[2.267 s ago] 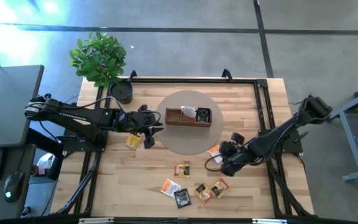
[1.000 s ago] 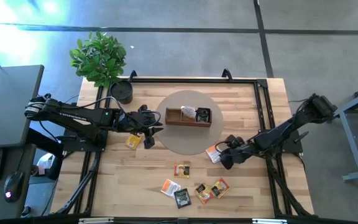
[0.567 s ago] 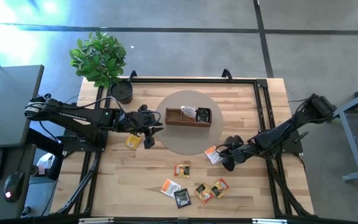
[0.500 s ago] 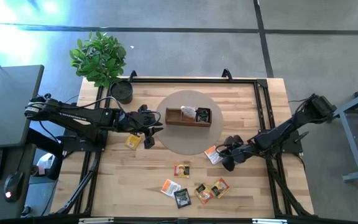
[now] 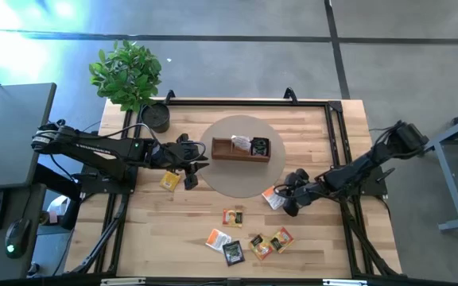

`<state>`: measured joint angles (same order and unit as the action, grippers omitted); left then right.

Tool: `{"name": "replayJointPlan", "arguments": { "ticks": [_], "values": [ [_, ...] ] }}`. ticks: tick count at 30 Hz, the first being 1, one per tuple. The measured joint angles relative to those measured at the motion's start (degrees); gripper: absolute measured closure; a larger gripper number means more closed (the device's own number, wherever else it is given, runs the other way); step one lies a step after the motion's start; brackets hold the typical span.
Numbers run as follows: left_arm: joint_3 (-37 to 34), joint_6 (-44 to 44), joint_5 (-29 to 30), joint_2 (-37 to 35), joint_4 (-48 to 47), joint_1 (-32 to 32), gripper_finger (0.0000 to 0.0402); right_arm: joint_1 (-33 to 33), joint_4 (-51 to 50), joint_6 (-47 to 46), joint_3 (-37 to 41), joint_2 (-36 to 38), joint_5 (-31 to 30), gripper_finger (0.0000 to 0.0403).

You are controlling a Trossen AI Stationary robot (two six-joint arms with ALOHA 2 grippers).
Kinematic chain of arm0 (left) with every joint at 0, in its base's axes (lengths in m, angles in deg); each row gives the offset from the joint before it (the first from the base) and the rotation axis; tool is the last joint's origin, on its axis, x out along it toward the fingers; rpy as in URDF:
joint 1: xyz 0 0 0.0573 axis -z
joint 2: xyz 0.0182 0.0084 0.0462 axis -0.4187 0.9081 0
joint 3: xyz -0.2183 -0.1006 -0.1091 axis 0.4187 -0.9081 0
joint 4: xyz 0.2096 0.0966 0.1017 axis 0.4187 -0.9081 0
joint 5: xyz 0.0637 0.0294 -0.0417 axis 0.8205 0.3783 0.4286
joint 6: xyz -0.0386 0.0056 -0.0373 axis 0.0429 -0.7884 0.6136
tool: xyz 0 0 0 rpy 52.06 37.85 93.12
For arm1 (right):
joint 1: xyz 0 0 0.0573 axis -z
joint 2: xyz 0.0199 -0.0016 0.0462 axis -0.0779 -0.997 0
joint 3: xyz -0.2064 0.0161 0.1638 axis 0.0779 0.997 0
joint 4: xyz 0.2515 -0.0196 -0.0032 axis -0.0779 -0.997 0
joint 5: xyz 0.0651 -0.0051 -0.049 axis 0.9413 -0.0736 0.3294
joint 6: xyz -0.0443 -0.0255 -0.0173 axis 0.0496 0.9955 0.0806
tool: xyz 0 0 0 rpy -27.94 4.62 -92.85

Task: Pick & Place Tea
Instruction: Put the white tea bag into the middle section of the wooden organizer

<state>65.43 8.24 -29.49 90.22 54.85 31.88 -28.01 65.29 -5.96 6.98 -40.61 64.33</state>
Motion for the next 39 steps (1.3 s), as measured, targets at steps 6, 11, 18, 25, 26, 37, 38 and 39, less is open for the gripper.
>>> {"name": "replayJointPlan", "arguments": {
  "ticks": [6, 11, 18, 25, 26, 37, 38, 39],
  "values": [
    [0.00, 0.00, 0.00, 0.00, 0.02, 0.01, 0.0318, 1.48, -0.10, 6.37, -0.93, 0.28, 1.72, 0.0400],
    [0.00, 0.00, -0.01, 0.00, 0.16, 0.01, 0.0318, 1.85, -8.82, 10.33, -6.48, 2.51, 4.06, 0.0401],
    [0.00, 0.02, 0.51, 0.00, 0.39, 0.00, 0.0318, 0.78, -20.72, 18.19, -15.79, 2.84, 6.96, 0.0399],
    [0.00, 0.00, 0.82, 0.21, 0.41, -0.01, 0.0318, -2.29, -15.65, 28.51, -17.11, 2.73, 6.00, 0.0373],
    [0.00, 0.00, 1.40, 0.59, 0.66, 0.00, 0.0318, -2.49, -15.72, 27.92, -17.07, 2.71, 5.62, 0.0364],
    [0.05, 0.46, 8.36, 4.28, 14.15, 0.02, 0.0318, -7.23, -13.92, 24.72, -17.12, -6.78, 4.67, 0.0272],
    [0.11, 0.48, 8.44, 4.88, 14.60, -0.03, 0.0318, -7.65, -14.03, 24.72, -17.10, -7.91, 4.66, 0.0269],
    [0.08, 0.48, 8.37, 5.54, 14.17, -0.43, 0.0318, -7.97, -14.01, 24.66, -17.09, -9.03, 4.30, 0.0267]
  ]
}}
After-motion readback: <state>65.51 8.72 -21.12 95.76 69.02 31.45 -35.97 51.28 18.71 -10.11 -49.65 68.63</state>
